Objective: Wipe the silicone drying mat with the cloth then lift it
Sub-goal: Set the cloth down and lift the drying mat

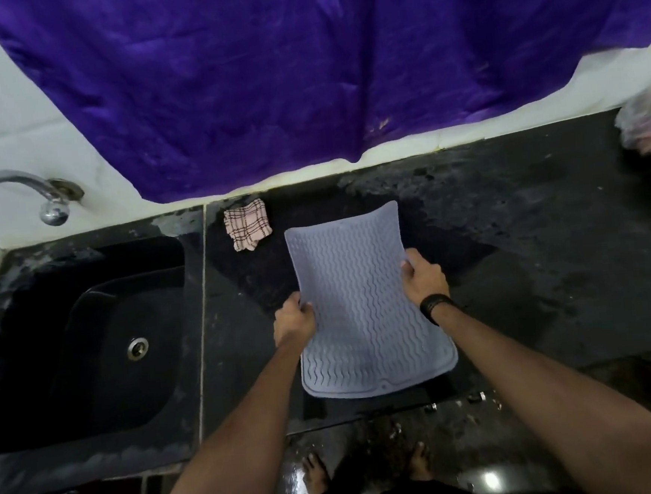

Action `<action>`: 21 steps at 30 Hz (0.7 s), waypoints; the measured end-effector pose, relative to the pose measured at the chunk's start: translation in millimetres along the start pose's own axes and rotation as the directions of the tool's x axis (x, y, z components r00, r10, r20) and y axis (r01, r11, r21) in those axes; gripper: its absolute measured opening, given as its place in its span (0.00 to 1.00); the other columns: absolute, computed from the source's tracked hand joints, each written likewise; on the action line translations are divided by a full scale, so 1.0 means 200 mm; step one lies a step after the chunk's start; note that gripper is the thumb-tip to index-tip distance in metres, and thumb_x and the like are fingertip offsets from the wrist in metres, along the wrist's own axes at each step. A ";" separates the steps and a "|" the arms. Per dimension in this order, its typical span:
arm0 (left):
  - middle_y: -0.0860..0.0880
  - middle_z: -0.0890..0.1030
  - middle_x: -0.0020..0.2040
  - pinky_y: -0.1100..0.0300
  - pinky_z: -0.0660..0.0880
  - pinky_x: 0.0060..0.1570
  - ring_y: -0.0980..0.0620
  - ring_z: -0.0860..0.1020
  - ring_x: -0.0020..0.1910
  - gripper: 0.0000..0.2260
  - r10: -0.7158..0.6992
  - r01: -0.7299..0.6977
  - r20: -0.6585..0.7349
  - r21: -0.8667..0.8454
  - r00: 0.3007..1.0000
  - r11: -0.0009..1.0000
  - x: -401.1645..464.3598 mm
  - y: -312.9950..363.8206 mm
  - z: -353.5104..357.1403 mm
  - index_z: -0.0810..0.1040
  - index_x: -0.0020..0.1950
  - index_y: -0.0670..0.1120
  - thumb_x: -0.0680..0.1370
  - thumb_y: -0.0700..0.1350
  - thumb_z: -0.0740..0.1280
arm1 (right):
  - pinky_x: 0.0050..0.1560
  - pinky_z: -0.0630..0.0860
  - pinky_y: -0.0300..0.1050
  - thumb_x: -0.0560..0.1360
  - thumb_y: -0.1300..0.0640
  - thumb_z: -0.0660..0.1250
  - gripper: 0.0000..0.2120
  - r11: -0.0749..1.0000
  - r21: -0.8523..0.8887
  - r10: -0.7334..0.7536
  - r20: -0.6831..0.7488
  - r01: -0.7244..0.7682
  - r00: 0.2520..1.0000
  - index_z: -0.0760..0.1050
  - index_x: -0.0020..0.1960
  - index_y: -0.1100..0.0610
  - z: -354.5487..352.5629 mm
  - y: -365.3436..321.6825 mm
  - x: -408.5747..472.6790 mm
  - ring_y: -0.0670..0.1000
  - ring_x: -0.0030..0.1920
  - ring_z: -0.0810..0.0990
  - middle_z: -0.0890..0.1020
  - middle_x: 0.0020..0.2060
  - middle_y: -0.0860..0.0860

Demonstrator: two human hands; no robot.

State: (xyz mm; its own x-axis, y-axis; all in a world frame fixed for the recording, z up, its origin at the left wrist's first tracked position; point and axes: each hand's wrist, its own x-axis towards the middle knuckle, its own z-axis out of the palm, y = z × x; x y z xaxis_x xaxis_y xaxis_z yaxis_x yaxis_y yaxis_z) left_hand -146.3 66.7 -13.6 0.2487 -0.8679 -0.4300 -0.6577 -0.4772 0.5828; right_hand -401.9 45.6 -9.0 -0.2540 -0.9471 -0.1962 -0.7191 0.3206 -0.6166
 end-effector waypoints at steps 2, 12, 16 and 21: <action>0.41 0.82 0.59 0.57 0.72 0.52 0.40 0.80 0.57 0.14 0.119 -0.122 -0.057 -0.067 0.991 0.990 -0.01 0.02 -0.05 0.78 0.69 0.49 0.85 0.44 0.60 | 0.37 0.74 0.46 0.83 0.47 0.50 0.16 0.997 0.073 -0.037 -0.038 0.039 0.999 0.71 0.62 0.51 -0.01 -0.05 0.00 0.54 0.38 0.76 0.81 0.46 0.57; 0.48 0.84 0.53 0.54 0.77 0.56 0.49 0.81 0.54 0.12 0.318 -0.385 -0.249 -0.304 0.915 0.871 0.01 -0.25 -0.56 0.80 0.66 0.43 0.84 0.40 0.62 | 0.50 0.71 0.40 0.83 0.53 0.54 0.14 0.930 0.328 -0.125 -0.149 0.168 0.981 0.74 0.64 0.49 0.13 -0.44 -0.16 0.49 0.49 0.78 0.82 0.53 0.50; 0.49 0.83 0.51 0.52 0.78 0.57 0.50 0.81 0.53 0.12 0.250 -0.328 -0.253 -0.339 0.934 0.882 0.01 -0.50 -0.67 0.81 0.65 0.44 0.84 0.40 0.63 | 0.50 0.71 0.40 0.83 0.53 0.55 0.14 0.930 0.342 -0.104 -0.105 0.134 0.989 0.74 0.65 0.48 0.32 -0.57 -0.27 0.48 0.48 0.77 0.81 0.54 0.50; 0.45 0.83 0.52 0.49 0.78 0.58 0.44 0.81 0.55 0.12 0.190 -0.245 -0.191 -0.328 0.963 0.912 0.01 -0.76 -0.67 0.80 0.65 0.41 0.85 0.40 0.62 | 0.48 0.74 0.44 0.83 0.53 0.54 0.15 0.963 0.267 -0.023 -0.030 0.031 0.999 0.72 0.66 0.49 0.55 -0.60 -0.39 0.52 0.47 0.78 0.81 0.55 0.54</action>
State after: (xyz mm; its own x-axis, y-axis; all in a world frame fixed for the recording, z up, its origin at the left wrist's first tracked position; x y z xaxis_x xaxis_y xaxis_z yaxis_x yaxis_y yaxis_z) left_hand 48.4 119.4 -10.5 0.2504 -0.9528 -0.1718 -0.4281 -0.2681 0.8631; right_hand -225.0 79.3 -4.5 -0.2567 -0.9534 -0.1585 -0.5275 0.2756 -0.8036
